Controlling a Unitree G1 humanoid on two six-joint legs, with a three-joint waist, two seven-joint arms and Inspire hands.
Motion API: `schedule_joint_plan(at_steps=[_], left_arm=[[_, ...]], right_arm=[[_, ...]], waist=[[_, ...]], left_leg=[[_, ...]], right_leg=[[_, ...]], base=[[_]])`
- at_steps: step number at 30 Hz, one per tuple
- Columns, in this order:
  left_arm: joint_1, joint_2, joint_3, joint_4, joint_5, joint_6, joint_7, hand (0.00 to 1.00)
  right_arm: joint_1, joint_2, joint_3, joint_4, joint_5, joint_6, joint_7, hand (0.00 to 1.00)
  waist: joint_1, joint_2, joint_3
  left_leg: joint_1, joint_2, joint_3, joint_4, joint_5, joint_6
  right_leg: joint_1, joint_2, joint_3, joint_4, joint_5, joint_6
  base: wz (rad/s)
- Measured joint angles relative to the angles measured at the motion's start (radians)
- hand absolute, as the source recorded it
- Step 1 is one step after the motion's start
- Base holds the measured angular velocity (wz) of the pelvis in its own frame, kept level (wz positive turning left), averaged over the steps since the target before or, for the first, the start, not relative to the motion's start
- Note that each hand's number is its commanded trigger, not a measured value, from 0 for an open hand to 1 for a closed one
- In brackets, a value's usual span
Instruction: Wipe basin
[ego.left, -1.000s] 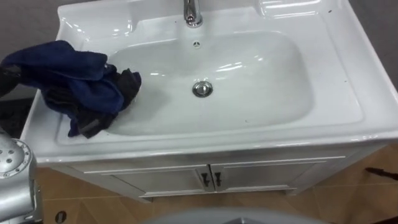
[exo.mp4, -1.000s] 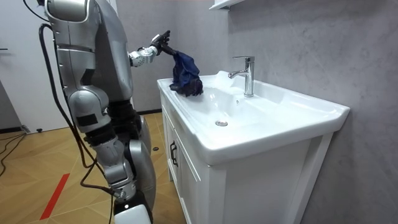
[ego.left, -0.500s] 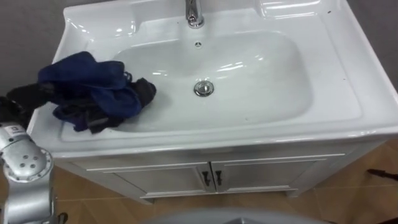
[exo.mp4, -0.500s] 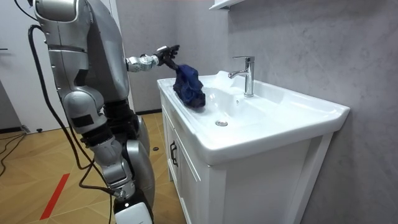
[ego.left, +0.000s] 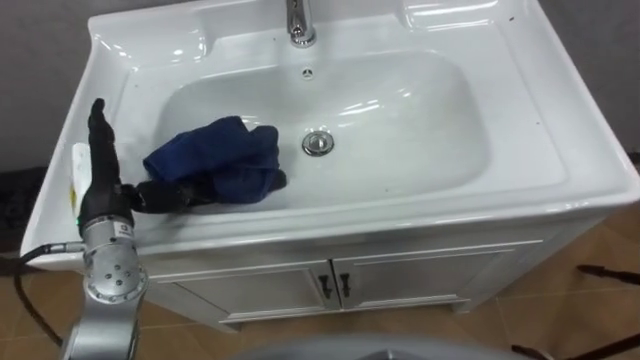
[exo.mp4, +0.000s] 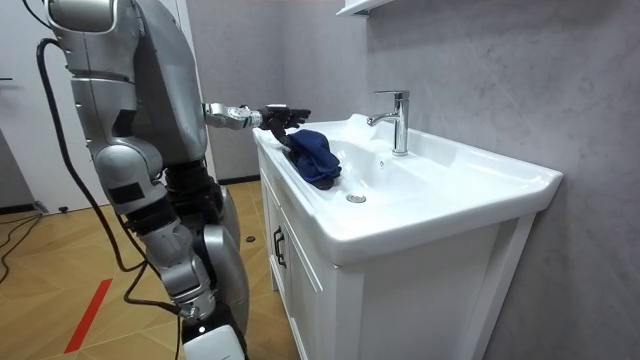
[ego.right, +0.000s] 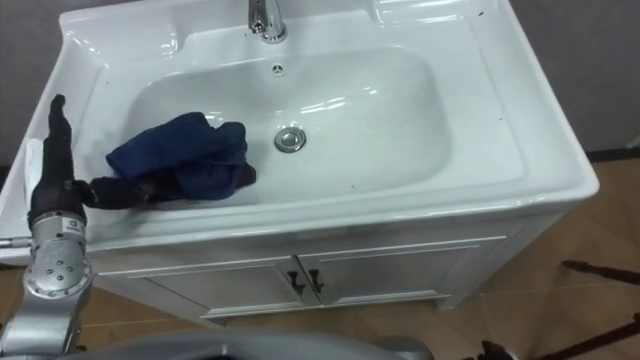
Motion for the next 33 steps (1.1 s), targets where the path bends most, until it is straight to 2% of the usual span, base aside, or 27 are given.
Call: schedule_joint_plan(at_steps=[15,21,27,31,33], left_arm=[[-0.004,0.000,-0.074,-0.008,-0.003,0.002,-0.173,0.00],[-0.014,-0.001,-0.085,-0.071,-0.001,0.001,-0.258,0.00],[-0.063,-0.001,-0.116,-0.196,-0.009,-0.004,-0.271,0.00],[-0.108,-0.001,-0.113,-0.232,-0.019,-0.045,-0.255,0.00],[-0.108,-0.001,-0.103,-0.237,-0.020,-0.051,-0.235,0.00]], right_arm=[[-0.023,-0.007,0.018,0.000,-0.003,-0.006,-0.003,0.00],[-0.048,-0.010,0.020,0.003,0.009,-0.048,-0.001,0.00],[-0.073,-0.010,0.038,0.040,0.037,-0.067,-0.001,0.00],[-0.064,-0.010,0.039,0.040,0.032,-0.082,-0.009,0.00],[-0.055,-0.010,0.038,0.041,0.035,-0.093,-0.019,0.00]], waist=[[-0.009,-0.004,0.0024],[-0.026,-0.012,0.0034],[-0.033,-0.016,0.0062],[-0.028,-0.015,0.0064],[-0.024,-0.015,0.0064]], left_leg=[[-0.002,0.001,0.002,-0.002,0.000,0.001],[-0.010,0.002,0.002,-0.001,0.001,0.001],[-0.016,0.002,0.005,0.000,0.001,0.001],[-0.013,0.003,0.004,-0.001,0.001,0.001],[-0.008,0.003,0.005,-0.002,0.001,0.001]], right_leg=[[-0.006,0.002,0.005,-0.005,0.000,0.000],[-0.008,0.003,0.001,-0.020,0.008,0.000],[-0.016,0.005,0.008,-0.022,0.009,0.000],[-0.017,0.007,0.013,-0.017,0.009,0.000],[-0.014,0.008,0.017,-0.020,0.009,-0.001]], base=[[0.00],[0.00],[-0.04],[-0.06],[-0.08]])
